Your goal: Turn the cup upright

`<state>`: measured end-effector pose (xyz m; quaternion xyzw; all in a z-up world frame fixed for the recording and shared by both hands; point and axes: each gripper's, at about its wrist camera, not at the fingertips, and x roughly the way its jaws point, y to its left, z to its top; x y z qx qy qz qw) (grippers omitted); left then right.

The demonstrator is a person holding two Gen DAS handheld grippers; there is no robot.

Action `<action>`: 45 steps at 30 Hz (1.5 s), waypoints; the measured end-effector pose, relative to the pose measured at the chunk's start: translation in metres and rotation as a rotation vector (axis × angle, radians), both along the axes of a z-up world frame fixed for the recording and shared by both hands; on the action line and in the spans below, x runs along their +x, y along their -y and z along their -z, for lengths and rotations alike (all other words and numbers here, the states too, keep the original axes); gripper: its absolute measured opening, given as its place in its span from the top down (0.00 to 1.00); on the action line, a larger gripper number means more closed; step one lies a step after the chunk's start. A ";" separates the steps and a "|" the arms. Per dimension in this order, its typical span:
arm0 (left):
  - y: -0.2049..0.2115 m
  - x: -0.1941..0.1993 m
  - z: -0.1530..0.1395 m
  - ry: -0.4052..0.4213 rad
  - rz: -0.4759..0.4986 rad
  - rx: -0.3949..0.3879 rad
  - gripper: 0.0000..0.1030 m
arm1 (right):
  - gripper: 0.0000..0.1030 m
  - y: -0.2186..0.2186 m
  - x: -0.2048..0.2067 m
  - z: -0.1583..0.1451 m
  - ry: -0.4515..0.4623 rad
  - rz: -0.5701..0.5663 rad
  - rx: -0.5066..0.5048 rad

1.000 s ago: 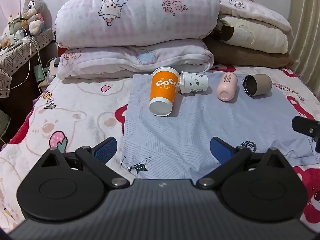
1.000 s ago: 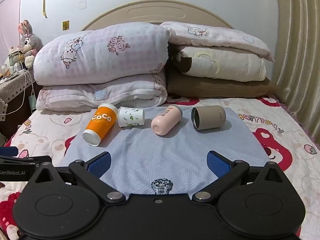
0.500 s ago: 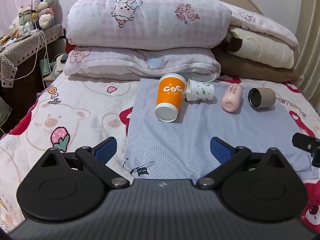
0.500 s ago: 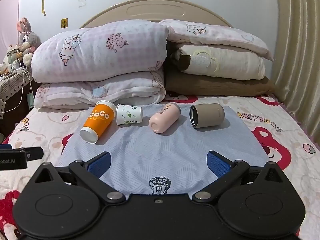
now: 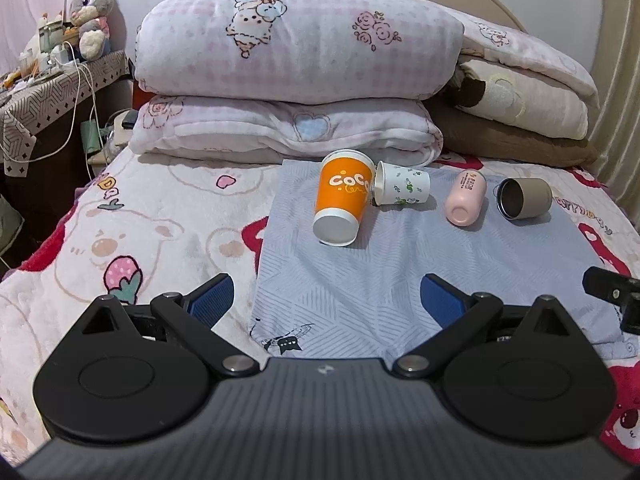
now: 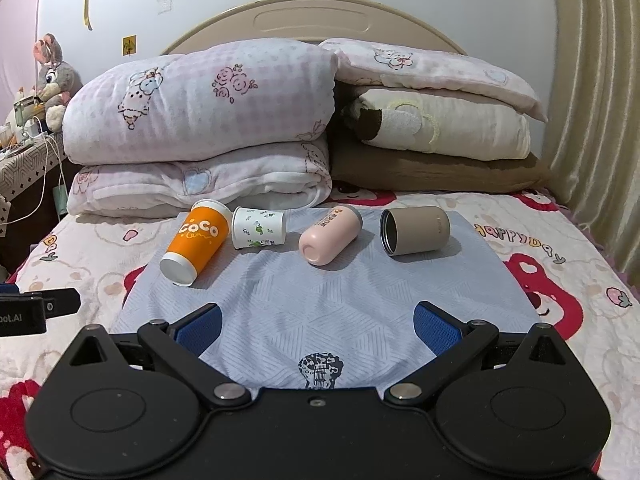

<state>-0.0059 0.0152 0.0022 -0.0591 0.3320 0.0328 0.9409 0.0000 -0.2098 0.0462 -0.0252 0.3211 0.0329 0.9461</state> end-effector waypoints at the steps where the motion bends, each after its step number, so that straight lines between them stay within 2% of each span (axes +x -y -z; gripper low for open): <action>1: 0.000 0.001 0.001 -0.003 -0.001 -0.001 0.02 | 0.00 -0.001 0.001 0.000 -0.001 -0.001 -0.002; 23: 0.002 -0.001 0.004 -0.005 0.016 -0.001 0.00 | 0.00 0.001 0.001 0.013 -0.042 -0.012 0.005; 31: 0.003 -0.002 0.004 -0.002 0.018 0.000 0.00 | 0.00 -0.003 -0.002 0.013 -0.043 -0.048 0.005; 45: 0.003 0.000 0.006 -0.015 0.029 -0.001 0.00 | 0.00 0.002 0.001 0.016 -0.071 -0.050 0.044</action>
